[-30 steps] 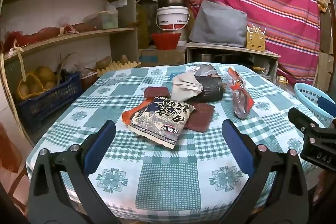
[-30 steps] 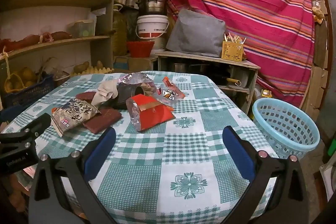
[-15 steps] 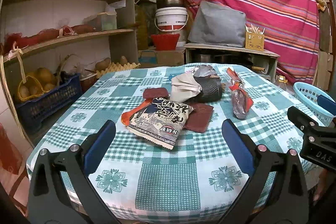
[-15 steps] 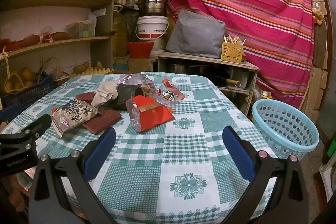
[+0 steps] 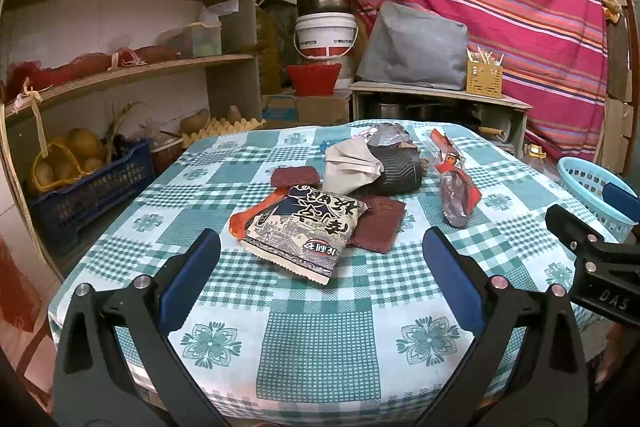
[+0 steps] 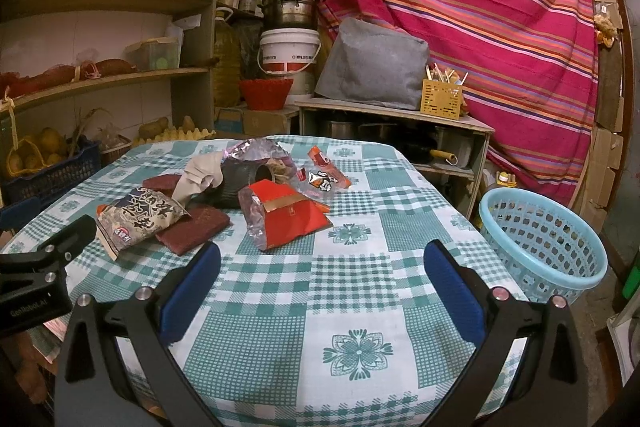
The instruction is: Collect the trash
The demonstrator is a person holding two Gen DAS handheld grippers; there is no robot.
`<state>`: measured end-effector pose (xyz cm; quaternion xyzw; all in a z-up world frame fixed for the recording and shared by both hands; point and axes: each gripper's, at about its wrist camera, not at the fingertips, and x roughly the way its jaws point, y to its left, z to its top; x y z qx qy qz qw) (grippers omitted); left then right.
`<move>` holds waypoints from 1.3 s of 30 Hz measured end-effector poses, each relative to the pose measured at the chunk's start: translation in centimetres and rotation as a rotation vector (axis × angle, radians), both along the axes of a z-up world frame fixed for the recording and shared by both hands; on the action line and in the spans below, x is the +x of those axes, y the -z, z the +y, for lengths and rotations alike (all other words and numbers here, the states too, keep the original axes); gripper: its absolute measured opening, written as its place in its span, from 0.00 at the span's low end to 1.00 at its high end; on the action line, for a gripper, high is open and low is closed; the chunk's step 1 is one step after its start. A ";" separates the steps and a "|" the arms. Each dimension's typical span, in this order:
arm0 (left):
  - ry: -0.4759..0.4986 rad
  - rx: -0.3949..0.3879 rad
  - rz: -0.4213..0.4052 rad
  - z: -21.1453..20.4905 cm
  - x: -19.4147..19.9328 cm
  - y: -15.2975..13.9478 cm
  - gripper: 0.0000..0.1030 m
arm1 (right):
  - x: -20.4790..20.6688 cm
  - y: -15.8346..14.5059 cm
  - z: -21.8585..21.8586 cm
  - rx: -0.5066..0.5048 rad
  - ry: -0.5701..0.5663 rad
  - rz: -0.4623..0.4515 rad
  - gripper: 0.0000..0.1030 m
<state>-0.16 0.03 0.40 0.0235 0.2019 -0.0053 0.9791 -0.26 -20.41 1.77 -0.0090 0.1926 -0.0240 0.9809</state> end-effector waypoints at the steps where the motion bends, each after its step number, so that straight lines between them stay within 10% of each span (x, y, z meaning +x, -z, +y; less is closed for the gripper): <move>1: 0.000 0.001 0.001 -0.1 0.0 0.0 0.95 | 0.0 0.0 0.0 0.001 0.000 0.000 0.96; 39: 0.001 0.001 0.000 -0.2 0.0 0.1 0.95 | -0.1 -0.2 -0.3 -0.003 0.004 -0.004 0.96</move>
